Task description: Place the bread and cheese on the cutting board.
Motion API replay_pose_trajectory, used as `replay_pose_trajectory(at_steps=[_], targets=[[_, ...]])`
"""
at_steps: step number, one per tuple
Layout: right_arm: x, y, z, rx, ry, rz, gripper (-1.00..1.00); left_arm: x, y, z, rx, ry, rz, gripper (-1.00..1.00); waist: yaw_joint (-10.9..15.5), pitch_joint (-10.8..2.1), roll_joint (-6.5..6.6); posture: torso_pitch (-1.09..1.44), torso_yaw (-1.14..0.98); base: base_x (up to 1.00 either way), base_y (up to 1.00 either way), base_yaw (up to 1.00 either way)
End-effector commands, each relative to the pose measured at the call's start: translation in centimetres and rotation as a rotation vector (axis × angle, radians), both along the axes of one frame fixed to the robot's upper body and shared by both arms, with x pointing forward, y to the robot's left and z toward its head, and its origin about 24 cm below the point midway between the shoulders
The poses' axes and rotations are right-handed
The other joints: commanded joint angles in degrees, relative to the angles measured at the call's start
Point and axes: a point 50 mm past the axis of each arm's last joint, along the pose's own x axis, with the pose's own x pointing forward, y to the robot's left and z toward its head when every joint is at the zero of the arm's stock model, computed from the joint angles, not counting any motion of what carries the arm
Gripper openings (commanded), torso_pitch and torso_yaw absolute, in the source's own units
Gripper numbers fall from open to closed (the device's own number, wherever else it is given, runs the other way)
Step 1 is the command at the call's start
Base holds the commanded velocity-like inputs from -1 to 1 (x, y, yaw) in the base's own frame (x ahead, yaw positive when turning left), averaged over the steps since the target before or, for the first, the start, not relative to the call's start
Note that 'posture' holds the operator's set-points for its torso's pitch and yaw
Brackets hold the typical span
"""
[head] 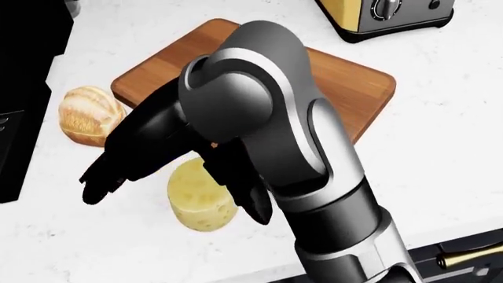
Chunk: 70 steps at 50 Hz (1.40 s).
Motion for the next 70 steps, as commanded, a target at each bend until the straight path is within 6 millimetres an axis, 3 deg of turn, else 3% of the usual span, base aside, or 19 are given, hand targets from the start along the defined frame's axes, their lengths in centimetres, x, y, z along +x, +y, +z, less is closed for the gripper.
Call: replay_pose_trajectory(at_steps=[1, 12, 17, 20, 23, 24, 26, 28, 29, 36, 56, 70], targets=[[-0.4, 0.1, 1.3, 0.035, -0.057, 0.016, 0.57, -0.1, -0.5, 1.0, 0.022, -0.046, -0.039, 1.0, -0.4, -1.18, 0.42, 0.0, 0.0, 0.0, 0.0, 0.0], [-0.5, -0.3, 0.7, 0.038, -0.046, 0.01, 0.59, -0.1, -0.5, 1.0, 0.023, -0.045, -0.039, 1.0, -0.3, -1.18, 0.41, 0.0, 0.0, 0.0, 0.0, 0.0], [-0.6, -1.2, 0.0, 0.042, -0.037, -0.012, 0.23, -0.1, -0.5, 1.0, 0.025, -0.044, -0.041, 1.0, -0.2, -1.19, 0.26, 0.0, 0.0, 0.0, 0.0, 0.0], [-0.4, -1.6, -0.1, 0.04, -0.043, -0.02, 0.22, -0.1, -0.6, 1.0, 0.025, -0.044, -0.042, 1.0, -0.2, -1.26, 0.22, 0.0, 0.0, 0.0, 0.0, 0.0], [-0.3, -1.7, -0.1, 0.043, -0.049, -0.022, 0.01, -0.1, -0.6, 1.0, 0.025, -0.044, -0.041, 1.0, -0.2, -1.28, 0.22, 0.0, 0.0, 0.0, 0.0, 0.0], [-0.3, -1.7, -0.1, 0.045, -0.052, -0.022, -0.21, -0.2, -0.6, 1.0, 0.025, -0.044, -0.041, 1.0, -0.2, -1.3, 0.22, 0.0, 0.0, 0.0, 0.0, 0.0], [-0.2, -1.7, -0.1, 0.046, -0.056, -0.021, -0.44, -0.2, -0.6, 0.9, 0.025, -0.044, -0.041, 1.0, -0.2, -1.32, 0.21, 0.0, 0.0, 0.0, 0.0, 0.0], [-0.2, -1.7, -0.1, 0.048, -0.057, -0.022, -0.93, -0.2, -0.6, 0.9, 0.025, -0.043, -0.041, 1.0, -0.3, -1.36, 0.19, 0.0, 0.0, 0.0, 0.0, 0.0], [-0.2, -1.7, -0.1, 0.049, -0.056, -0.023, -1.0, -0.2, -0.6, 0.9, 0.025, -0.044, -0.042, 1.0, -0.3, -1.37, 0.19, 0.0, 0.0, 0.0, 0.0, 0.0], [-0.2, -1.7, 0.2, 0.061, -0.057, -0.021, -1.0, -0.2, -0.6, 1.0, 0.026, -0.044, -0.043, 1.0, -0.3, -1.3, 0.14, 0.0, 0.0, 0.0, 0.0, 0.0], [0.2, -0.7, 4.4, 0.124, -0.117, 0.007, -1.0, -0.1, -0.7, 1.0, 0.026, -0.044, -0.045, 1.0, -0.4, -1.09, 0.25, 0.0, 0.0, 0.0, 0.0, 0.0], [3.1, -2.6, 6.3, 0.079, -0.195, -0.037, -1.0, -0.1, -0.7, 0.9, 0.028, -0.043, -0.047, 1.0, -0.4, -0.99, 0.1, 0.0, 0.0, 0.0, 0.0, 0.0]])
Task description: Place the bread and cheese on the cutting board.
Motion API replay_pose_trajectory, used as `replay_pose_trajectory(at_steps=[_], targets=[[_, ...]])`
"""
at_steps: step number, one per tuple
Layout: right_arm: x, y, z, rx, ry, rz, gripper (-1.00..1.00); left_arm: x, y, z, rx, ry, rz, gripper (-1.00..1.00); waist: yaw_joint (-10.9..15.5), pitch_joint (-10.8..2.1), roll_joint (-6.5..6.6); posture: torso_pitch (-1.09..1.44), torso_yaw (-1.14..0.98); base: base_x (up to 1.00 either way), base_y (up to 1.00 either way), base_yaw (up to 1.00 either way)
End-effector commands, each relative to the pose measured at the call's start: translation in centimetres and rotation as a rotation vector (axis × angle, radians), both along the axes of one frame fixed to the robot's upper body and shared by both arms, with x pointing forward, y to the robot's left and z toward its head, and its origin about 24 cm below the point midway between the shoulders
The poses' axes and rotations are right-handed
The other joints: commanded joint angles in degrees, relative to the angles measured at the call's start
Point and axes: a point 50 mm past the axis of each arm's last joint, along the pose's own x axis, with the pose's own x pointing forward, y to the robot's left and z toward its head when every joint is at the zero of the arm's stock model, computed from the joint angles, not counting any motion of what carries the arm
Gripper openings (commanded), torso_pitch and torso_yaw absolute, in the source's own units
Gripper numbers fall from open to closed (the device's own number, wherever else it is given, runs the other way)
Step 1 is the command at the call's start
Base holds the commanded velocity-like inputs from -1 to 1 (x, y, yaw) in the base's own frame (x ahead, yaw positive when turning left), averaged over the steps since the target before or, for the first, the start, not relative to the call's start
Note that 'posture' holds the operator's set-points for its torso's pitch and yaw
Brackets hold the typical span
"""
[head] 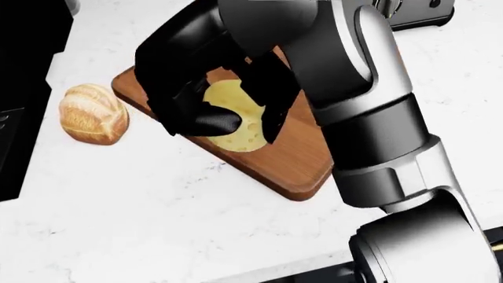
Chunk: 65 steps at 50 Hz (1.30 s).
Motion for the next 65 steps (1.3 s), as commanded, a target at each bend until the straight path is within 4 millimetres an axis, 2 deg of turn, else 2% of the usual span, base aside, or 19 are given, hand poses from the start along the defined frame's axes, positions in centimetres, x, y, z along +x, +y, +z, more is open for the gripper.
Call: replay_pose_trajectory(at_steps=[1, 10, 19, 40, 60, 64, 65], targets=[[-0.2, -0.2, 1.9, 0.038, -0.089, 0.014, -1.0, -0.1, -0.3, 1.0, 0.02, -0.045, -0.029, 1.0, -0.3, -1.35, 0.32, 0.0, 0.0, 0.0, 0.0, 0.0], [3.8, -2.8, 3.0, 0.032, -0.14, -0.094, -1.0, -0.1, -0.4, 1.1, 0.02, -0.045, -0.03, 1.0, -0.3, -1.52, 0.41, 0.0, 0.0, 0.0, 0.0, 0.0], [6.1, -6.2, 2.5, 0.043, -0.19, -0.23, -1.0, -0.1, -0.5, 0.9, 0.021, -0.042, -0.032, 1.0, 0.0, -1.61, 0.15, 0.0, 0.0, 0.0, 0.0, 0.0], [8.0, -9.6, 0.2, -0.025, -0.251, -0.413, -1.0, 0.0, -0.5, 0.5, 0.017, -0.033, -0.035, 1.0, 0.8, -1.65, -0.74, 0.0, 0.0, 0.0, 0.0, 0.0], [8.4, -10.7, -0.6, -0.046, -0.254, -0.461, -1.0, -0.1, -0.6, 0.3, 0.017, -0.029, -0.042, 1.0, 1.1, -1.74, -1.23, 0.0, 0.0, 0.0, 0.0, 0.0], [8.4, -10.4, -0.7, -0.028, -0.254, -0.448, -0.74, -0.1, -0.6, 0.2, 0.017, -0.028, -0.042, 1.0, 1.1, -1.73, -1.22, 0.0, 0.0, 0.0, 0.0, 0.0], [8.4, -10.3, -0.7, -0.024, -0.253, -0.445, -0.62, -0.1, -0.6, 0.2, 0.017, -0.027, -0.042, 1.0, 1.1, -1.73, -1.21, 0.0, 0.0, 0.0, 0.0, 0.0]])
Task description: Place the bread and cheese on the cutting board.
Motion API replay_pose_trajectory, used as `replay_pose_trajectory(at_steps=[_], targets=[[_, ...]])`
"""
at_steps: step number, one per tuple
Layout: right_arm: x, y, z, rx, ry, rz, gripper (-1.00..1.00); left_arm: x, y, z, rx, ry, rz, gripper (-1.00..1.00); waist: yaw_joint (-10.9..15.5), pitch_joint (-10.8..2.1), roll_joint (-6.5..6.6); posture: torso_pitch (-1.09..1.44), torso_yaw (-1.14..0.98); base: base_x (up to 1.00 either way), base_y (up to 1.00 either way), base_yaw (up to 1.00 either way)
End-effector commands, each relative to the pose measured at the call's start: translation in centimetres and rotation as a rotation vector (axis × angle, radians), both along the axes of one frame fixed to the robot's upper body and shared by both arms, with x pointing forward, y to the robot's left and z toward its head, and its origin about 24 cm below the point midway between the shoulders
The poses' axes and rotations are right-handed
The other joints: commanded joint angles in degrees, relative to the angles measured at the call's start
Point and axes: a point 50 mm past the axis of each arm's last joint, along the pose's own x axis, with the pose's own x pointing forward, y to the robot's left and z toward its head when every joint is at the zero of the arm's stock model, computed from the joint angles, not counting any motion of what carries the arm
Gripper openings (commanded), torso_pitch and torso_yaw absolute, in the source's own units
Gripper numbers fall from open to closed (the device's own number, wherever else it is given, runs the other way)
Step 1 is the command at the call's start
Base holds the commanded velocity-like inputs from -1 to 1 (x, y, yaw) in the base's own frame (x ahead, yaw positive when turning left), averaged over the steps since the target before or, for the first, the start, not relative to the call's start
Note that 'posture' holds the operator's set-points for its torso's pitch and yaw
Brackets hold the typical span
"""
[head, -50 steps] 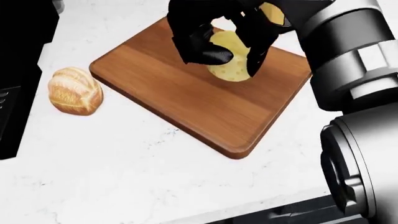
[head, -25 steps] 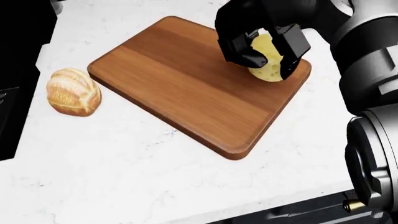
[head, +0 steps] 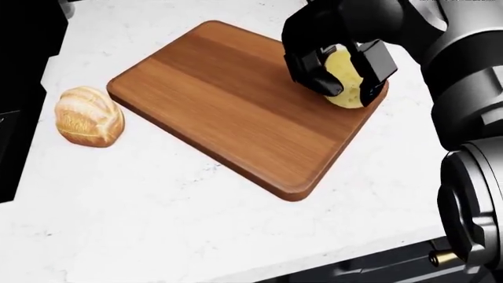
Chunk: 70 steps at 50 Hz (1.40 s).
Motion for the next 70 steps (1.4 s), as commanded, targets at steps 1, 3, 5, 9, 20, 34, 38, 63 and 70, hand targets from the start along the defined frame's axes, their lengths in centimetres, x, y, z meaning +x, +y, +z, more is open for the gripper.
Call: replay_pose_trajectory(at_steps=[1, 3, 5, 9, 20, 34, 38, 63, 70], targets=[[-0.3, 0.7, 3.1, 0.043, -0.11, 0.033, -0.53, -0.2, -0.4, 1.0, 0.019, -0.05, -0.023, 1.0, -0.1, -1.59, 0.0, 0.0, 0.0, 0.0, 0.0, 0.0], [-0.4, 1.4, 3.6, 0.062, -0.131, 0.063, -0.52, -0.3, -0.3, 1.0, 0.018, -0.05, -0.023, 1.0, -0.1, -1.6, 0.02, 0.0, 0.0, 0.0, 0.0, 0.0], [-0.4, 1.5, 3.7, 0.067, -0.133, 0.066, -0.48, -0.3, -0.3, 1.0, 0.018, -0.05, -0.022, 1.0, -0.2, -1.57, 0.07, 0.0, 0.0, 0.0, 0.0, 0.0], [-0.4, 1.6, 3.7, 0.073, -0.136, 0.072, -0.1, -0.3, -0.3, 1.0, 0.019, -0.05, -0.023, 1.0, -0.2, -1.56, 0.06, 0.0, 0.0, 0.0, 0.0, 0.0], [-0.5, 1.8, 3.6, 0.077, -0.128, 0.081, 1.0, -0.3, -0.3, 1.1, 0.018, -0.05, -0.024, 1.0, -0.2, -1.57, -0.15, 0.0, 0.0, 0.0, 0.0, 0.0], [-0.8, 1.9, 4.5, 0.069, -0.119, 0.088, 1.0, -0.3, -0.3, 1.0, 0.019, -0.05, -0.024, 1.0, -0.2, -1.51, -0.13, 0.0, 0.0, 0.0, 0.0, 0.0], [-0.9, 2.0, 5.0, 0.074, -0.119, 0.093, 1.0, -0.3, -0.3, 1.0, 0.019, -0.049, -0.025, 1.0, -0.2, -1.49, -0.11, 0.0, 0.0, 0.0, 0.0, 0.0], [-1.1, 5.6, 7.5, 0.303, -0.095, 0.034, 1.0, -0.3, -0.1, 1.3, 0.015, -0.053, -0.023, 1.0, -0.3, -1.37, 0.16, 0.0, 0.0, 0.0, 0.0, 0.0], [-1.5, 7.7, 7.7, 0.327, -0.098, 0.078, 1.0, -0.4, 0.0, 1.4, 0.014, -0.054, -0.022, 1.0, -0.4, -1.33, 0.52, 0.0, 0.0, 0.0, 0.0, 0.0]])
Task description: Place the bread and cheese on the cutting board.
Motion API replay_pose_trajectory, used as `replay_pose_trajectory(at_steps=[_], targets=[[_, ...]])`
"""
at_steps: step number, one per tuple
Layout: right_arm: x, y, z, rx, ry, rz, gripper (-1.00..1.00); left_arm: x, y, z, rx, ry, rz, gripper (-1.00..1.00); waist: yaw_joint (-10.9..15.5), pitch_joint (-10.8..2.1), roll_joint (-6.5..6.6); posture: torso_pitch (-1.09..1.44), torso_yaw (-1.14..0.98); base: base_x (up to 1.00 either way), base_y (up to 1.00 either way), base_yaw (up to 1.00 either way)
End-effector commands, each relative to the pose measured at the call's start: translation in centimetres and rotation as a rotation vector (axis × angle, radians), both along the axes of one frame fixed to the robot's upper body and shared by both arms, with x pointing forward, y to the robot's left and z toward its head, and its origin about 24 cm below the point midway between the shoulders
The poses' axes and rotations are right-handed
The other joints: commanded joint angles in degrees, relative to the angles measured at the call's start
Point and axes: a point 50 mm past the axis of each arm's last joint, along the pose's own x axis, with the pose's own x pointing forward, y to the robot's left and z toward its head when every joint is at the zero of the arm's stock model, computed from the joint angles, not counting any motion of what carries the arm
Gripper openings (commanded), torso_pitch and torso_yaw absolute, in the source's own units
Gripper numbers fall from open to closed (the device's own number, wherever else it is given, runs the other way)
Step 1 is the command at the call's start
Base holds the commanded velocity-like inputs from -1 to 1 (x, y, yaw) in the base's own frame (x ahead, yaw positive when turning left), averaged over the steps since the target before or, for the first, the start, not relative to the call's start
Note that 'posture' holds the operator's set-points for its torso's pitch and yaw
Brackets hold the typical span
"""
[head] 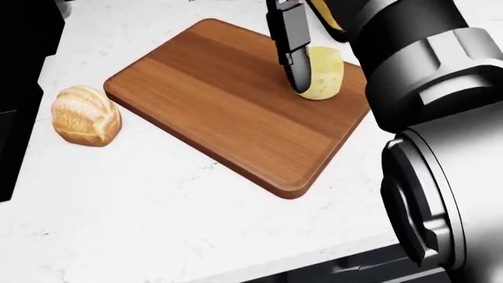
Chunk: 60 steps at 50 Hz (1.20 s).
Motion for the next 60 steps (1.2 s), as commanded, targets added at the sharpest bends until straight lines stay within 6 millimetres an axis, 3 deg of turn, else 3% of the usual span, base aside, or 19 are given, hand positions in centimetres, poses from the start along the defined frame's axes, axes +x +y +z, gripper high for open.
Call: replay_pose_trajectory(at_steps=[1, 23, 51, 60], targets=[[-0.7, 1.0, 2.9, 0.067, -0.098, 0.028, 1.0, -0.4, -0.2, 1.5, 0.02, -0.076, -0.01, 1.0, -0.2, -1.6, 0.31, 0.0, 0.0, 0.0, 0.0, 0.0], [-1.9, 6.2, 0.8, 0.063, -0.058, 0.143, 1.0, -0.6, -0.1, 1.4, 0.014, -0.078, -0.011, 1.0, -0.4, -1.67, 0.89, 0.0, 0.0, 0.0, 0.0, 0.0], [-2.6, 9.9, -2.4, 0.144, -0.033, 0.182, 1.0, -0.5, 0.1, 1.4, 0.002, -0.077, -0.011, 1.0, -0.3, -1.9, 1.37, 0.0, 0.0, 0.0, 0.0, 0.0], [-2.4, 10.7, -2.7, 0.345, 0.021, 0.08, 1.0, -0.6, 0.1, 1.4, -0.002, -0.077, -0.011, 1.0, -0.3, -2.06, 1.44, 0.0, 0.0, 0.0, 0.0, 0.0]])
